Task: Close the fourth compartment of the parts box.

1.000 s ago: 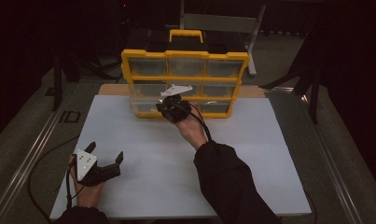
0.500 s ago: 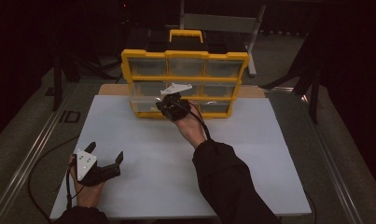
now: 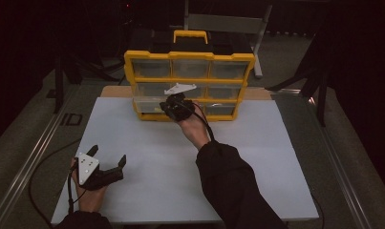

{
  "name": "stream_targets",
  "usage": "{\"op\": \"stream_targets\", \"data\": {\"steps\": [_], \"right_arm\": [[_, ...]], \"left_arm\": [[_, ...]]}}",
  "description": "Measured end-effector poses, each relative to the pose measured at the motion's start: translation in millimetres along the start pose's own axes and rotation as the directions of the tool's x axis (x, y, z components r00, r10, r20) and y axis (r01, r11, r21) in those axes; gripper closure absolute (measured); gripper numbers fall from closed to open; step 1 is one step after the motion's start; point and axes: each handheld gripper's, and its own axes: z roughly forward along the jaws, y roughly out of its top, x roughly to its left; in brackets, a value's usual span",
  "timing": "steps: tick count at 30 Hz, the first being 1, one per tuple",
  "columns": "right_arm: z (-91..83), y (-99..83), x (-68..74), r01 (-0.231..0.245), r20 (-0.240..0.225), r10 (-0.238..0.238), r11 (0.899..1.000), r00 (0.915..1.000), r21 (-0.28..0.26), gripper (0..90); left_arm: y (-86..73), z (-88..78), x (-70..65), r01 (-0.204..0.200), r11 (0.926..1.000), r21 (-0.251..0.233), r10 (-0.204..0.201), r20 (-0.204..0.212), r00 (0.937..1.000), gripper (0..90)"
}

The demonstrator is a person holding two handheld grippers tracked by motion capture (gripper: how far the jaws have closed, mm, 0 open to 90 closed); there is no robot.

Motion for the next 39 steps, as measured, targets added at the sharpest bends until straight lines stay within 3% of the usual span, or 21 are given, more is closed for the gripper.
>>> {"op": "stream_targets", "data": {"steps": [39], "right_arm": [[9.2, 1.8, -10.9, -0.051, 0.029, 0.052, 0.999, 0.9982, -0.016, 90.0]], "left_arm": [[0.3, -1.0, 0.6, 0.001, 1.0, -0.006, -0.001, 0.0, 1.0, 0.8]]}}
